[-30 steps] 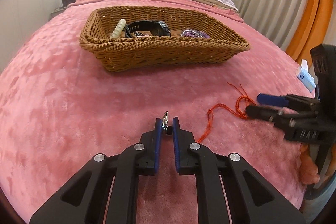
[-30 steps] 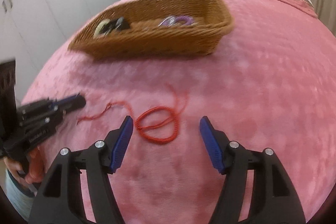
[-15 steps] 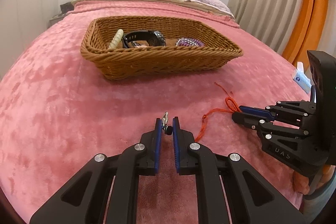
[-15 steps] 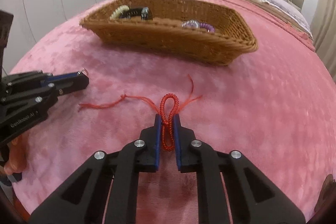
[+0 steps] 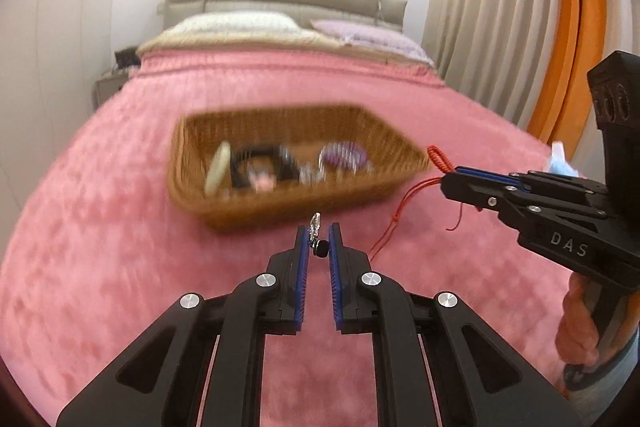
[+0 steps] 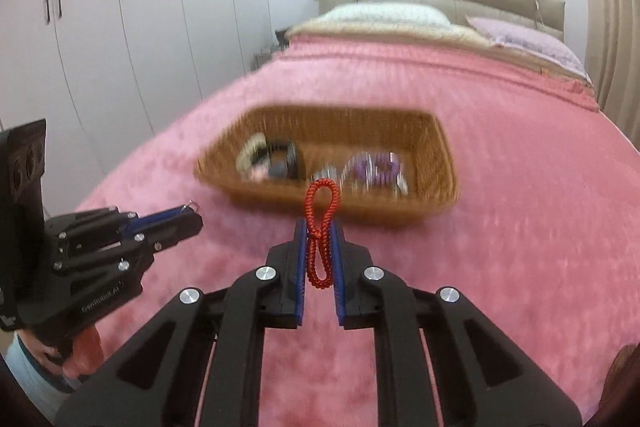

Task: Organize jewelry
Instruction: 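Carry cord and charm over the wicker basket and open both tools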

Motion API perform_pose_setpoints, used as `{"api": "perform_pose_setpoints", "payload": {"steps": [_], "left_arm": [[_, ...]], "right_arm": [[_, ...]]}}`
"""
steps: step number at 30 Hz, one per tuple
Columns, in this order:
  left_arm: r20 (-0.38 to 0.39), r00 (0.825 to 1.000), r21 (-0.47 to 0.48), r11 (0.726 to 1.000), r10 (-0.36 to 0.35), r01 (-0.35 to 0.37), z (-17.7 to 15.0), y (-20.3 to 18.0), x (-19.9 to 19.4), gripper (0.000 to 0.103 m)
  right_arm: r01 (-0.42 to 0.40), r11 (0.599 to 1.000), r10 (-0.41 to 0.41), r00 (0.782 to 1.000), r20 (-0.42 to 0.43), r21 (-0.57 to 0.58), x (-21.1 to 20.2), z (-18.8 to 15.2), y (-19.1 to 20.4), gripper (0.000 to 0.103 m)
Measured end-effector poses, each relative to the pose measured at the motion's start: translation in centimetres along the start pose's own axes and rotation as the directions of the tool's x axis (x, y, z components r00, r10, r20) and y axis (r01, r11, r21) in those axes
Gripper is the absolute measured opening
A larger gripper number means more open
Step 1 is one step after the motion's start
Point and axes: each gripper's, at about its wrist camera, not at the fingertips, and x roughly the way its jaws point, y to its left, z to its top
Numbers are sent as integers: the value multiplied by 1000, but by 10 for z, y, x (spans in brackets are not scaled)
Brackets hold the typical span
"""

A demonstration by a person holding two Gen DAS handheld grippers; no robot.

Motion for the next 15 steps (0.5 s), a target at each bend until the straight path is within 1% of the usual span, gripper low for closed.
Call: {"api": "perform_pose_setpoints", "payload": {"steps": [3, 7, 9, 12, 15], "left_arm": [[45, 999, 9, 1000, 4, -4, 29, -1, -4, 8], [91, 996, 23, 1000, 0, -3, 66, -1, 0, 8], [115, 993, 31, 999, 3, -7, 84, -2, 6, 8], [138, 990, 23, 1000, 1, -4, 101, -1, 17, 8], [147, 989, -7, 1000, -8, 9, 112, 4, 36, 8]], "right_arm": [[-25, 999, 24, 999, 22, 28, -2, 25, -3, 10], [11, 1000, -12, 997, 75, 15, 0, 56, -1, 10], [15, 1000, -17, 995, 96, 26, 8, 72, -4, 10], [4, 999, -11, 991, 131, 48, 22, 89, -12, 10], [14, 998, -24, 989, 148, 64, 41, 97, -19, 10]]}}
